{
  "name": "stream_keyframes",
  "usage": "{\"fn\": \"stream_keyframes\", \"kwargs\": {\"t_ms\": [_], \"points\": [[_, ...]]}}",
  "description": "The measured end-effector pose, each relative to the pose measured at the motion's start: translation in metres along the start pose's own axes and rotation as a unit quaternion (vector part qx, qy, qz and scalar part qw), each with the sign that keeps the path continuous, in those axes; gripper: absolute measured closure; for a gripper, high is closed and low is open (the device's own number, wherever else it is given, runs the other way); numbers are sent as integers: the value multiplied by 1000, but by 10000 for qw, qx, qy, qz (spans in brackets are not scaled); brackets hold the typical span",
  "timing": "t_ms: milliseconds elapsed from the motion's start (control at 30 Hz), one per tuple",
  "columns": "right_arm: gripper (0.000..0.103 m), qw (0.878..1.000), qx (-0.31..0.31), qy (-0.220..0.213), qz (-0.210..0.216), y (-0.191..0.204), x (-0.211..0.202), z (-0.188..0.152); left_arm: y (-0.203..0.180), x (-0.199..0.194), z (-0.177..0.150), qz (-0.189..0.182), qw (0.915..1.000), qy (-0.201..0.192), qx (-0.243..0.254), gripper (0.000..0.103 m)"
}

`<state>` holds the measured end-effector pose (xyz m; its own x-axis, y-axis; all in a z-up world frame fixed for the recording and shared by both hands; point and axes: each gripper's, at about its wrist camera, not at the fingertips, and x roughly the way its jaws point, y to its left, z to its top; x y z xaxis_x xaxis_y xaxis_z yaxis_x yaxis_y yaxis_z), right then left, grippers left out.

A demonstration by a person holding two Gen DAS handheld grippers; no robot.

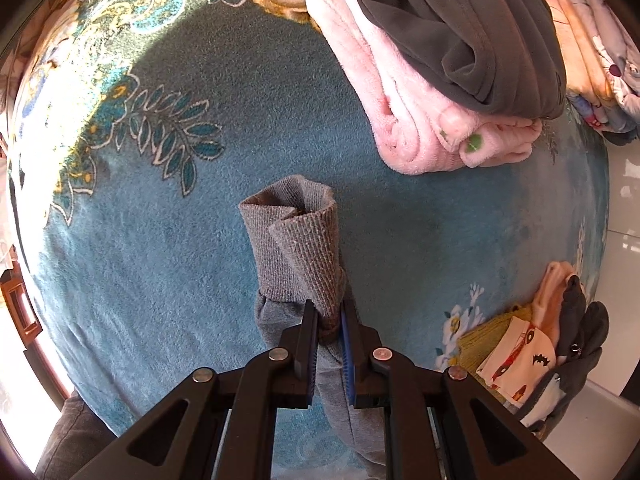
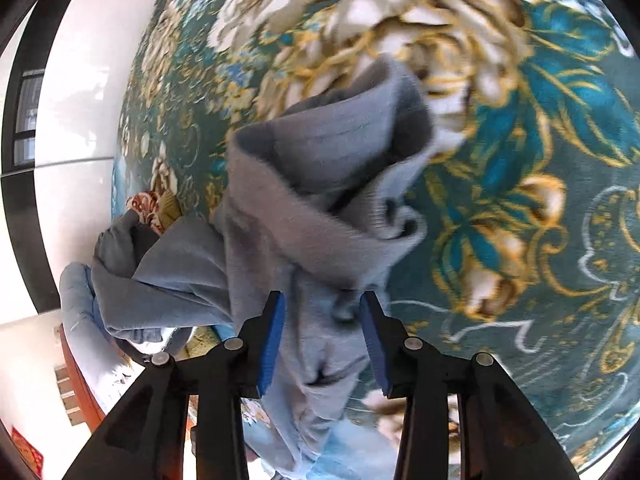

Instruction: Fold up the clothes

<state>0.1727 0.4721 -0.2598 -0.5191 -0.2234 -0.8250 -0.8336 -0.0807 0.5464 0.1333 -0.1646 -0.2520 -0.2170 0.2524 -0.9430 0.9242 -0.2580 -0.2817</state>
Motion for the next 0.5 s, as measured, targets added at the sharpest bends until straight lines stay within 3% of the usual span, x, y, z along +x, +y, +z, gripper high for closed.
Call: {"fn": "stream_keyframes", "kwargs": {"t_ms": [167,233,267,300,500], "points": [[62,9991,124,146,-383,9,20,10,23,-3,-11,-27,10000,-4,-58,90],[70,9981,260,167,-532,10,23,12,32,-4,-17,-41,10000,14,-40,90],[88,9975,305,168,-609,10,24,12,36,-4,-20,-46,10000,21,-41,90],[93,9973,263,176,-665,11,23,13,41,-6,-23,-53,10000,14,-37,90],[95,9978,-312,-55,-574,25,-25,14,57,-34,-32,-223,9992,-265,180,93]]}}
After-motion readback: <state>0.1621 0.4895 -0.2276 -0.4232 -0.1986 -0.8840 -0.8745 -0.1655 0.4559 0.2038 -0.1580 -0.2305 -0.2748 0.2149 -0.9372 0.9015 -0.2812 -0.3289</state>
